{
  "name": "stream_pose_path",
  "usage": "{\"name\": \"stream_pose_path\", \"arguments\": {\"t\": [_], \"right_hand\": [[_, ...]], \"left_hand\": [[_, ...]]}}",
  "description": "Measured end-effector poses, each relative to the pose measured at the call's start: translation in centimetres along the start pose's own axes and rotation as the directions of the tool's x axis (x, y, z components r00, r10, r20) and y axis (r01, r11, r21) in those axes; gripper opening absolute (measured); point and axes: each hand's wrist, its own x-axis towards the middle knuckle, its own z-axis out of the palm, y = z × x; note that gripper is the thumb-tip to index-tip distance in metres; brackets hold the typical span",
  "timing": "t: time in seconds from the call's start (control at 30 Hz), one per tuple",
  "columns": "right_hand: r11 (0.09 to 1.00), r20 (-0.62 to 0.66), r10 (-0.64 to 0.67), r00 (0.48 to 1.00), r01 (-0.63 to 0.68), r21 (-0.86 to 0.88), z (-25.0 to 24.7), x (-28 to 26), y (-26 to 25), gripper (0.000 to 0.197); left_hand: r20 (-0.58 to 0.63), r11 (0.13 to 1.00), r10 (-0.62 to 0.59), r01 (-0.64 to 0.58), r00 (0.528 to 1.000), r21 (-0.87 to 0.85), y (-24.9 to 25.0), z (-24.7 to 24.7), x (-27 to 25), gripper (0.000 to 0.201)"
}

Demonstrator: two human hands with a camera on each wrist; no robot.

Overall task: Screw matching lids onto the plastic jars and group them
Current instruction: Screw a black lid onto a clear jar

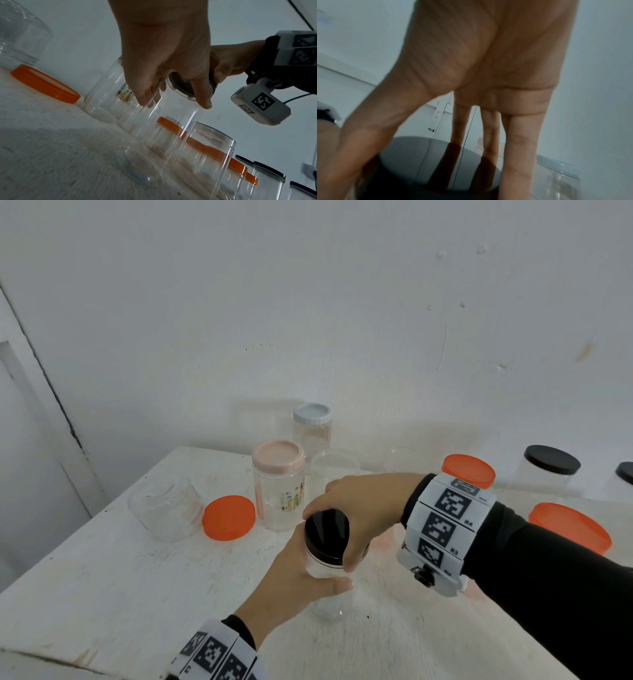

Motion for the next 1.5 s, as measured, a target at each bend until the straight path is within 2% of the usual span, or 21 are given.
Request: {"name": "stream_pose_path", "arguments": {"t": [0.13,0.33,0.43,0.53,0.67,0.9,0.97,1.07,1.13,1.33,1.5], "right_hand": [[0.999,-0.057,0.028,0.998,-0.029,-0.023,0.4,0.1,0.1,0.079],[0.992,-0.157,0.123,0.98,-0.119,0.037,1.5,0.2,-0.1,0.072],[0.991,-0.071,0.126,0.989,-0.122,0.064,1.1,0.2,-0.2,0.079],[0.996,0.029,0.06,0.998,-0.062,0.061,0.5,0.0,-0.2,0.086],[0.999,-0.045,-0.013,0.999,0.015,0.033,0.5,0.0,-0.2,0.08],[0.994,-0.179,0.108,0.978,-0.102,0.043,1.9,0.3,-0.2,0.069],[0.99,-0.128,0.129,0.983,-0.121,0.066,1.7,0.3,-0.2,0.072],[0.994,0.041,0.09,0.995,-0.093,0.059,0.7,0.0,-0.3,0.085],[0.998,0.059,0.044,0.997,-0.047,0.048,0.4,-0.2,-0.2,0.09],[1.0,-0.04,0.02,0.999,-0.019,0.016,0.4,-0.1,-0.1,0.08],[0.993,-0.136,0.119,0.984,-0.114,0.042,1.7,0.0,-0.1,0.07]], "left_hand": [[-0.015,1.0,0.004,-0.004,1.0,0.002,0.1,0.1,-0.1,0.082],[-0.016,1.0,0.005,-0.005,1.0,-0.017,0.2,0.1,-0.2,0.083],[-0.003,1.0,0.011,-0.011,1.0,-0.013,0.2,0.1,-0.2,0.082],[-0.001,1.0,0.006,-0.006,1.0,-0.016,0.2,0.1,-0.1,0.081],[-0.009,1.0,0.004,-0.004,1.0,0.004,0.3,0.1,-0.1,0.079],[-0.015,1.0,-0.003,0.003,1.0,-0.006,0.1,0.2,-0.2,0.082],[-0.007,1.0,-0.006,0.006,1.0,-0.002,0.0,0.1,-0.1,0.081],[-0.013,1.0,-0.001,0.001,1.0,0.008,-0.1,0.2,0.0,0.08],[-0.012,1.0,-0.003,0.003,1.0,0.011,-0.1,0.2,0.0,0.08],[-0.016,1.0,0.001,-0.001,1.0,0.008,0.1,0.3,-0.1,0.084],[-0.025,1.0,-0.002,0.002,1.0,0.006,0.1,0.3,-0.2,0.085]]}}
